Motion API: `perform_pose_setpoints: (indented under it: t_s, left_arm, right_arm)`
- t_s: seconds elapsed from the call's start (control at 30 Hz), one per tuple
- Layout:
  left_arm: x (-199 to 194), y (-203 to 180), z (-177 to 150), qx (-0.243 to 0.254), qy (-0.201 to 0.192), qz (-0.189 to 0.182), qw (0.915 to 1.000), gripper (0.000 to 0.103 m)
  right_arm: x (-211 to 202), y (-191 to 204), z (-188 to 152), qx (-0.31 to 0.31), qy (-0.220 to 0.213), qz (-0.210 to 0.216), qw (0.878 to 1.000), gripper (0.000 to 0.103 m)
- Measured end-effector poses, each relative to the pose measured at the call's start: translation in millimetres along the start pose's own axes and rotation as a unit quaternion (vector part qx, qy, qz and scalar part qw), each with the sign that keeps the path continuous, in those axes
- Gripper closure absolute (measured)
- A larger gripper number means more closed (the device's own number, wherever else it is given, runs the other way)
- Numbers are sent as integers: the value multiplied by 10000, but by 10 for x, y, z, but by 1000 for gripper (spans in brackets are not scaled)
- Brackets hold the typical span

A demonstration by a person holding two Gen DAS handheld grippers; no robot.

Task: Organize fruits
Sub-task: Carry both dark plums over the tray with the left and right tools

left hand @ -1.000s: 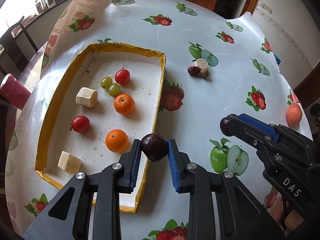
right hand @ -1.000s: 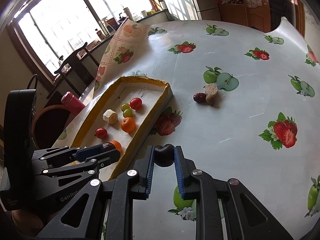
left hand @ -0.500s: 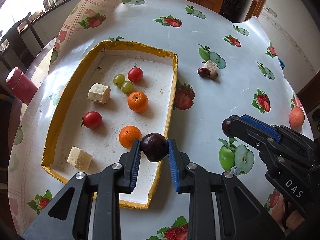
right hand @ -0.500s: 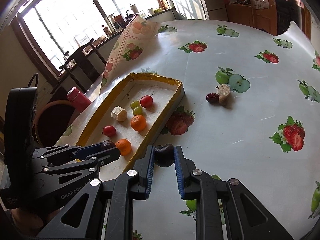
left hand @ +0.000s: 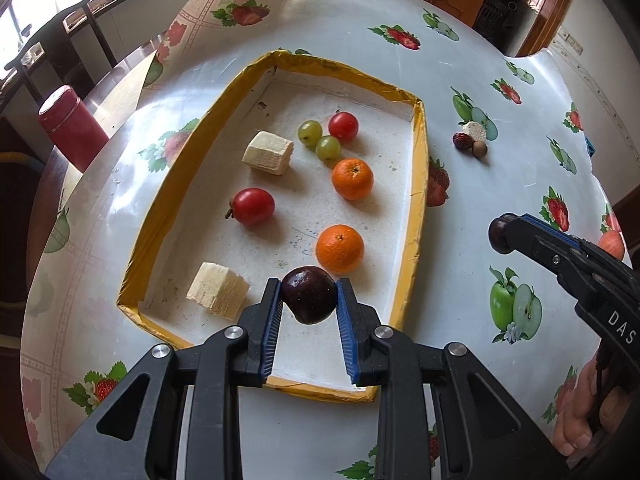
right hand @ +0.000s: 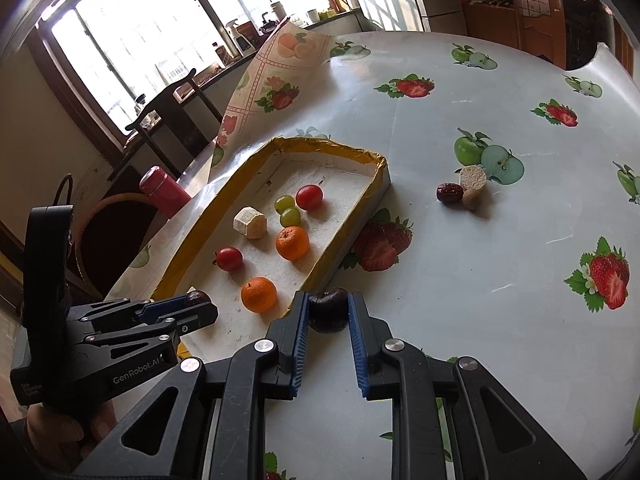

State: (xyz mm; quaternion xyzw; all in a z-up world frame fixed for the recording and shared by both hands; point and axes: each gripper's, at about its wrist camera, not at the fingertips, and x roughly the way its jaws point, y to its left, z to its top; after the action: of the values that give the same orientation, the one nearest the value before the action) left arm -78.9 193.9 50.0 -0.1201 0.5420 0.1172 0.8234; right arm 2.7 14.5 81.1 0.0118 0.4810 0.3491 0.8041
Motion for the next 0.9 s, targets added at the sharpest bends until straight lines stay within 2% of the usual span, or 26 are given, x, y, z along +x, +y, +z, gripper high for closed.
perform_pose_setpoints:
  t_s: [0.17, 0.6, 0.9]
  left_arm:
    - [52, 130, -18, -141, 81, 11, 9999, 79]
    - [279, 126, 30, -173, 272, -13, 9995, 79]
    - [414, 119, 77, -199, 339, -80, 9992, 79]
  right_arm:
    - [123, 57, 122, -88, 21, 53, 9999, 83]
    - [541, 210, 717, -360, 14, 60, 9993, 83]
    - [951, 280, 816, -602, 263, -101, 9978, 83]
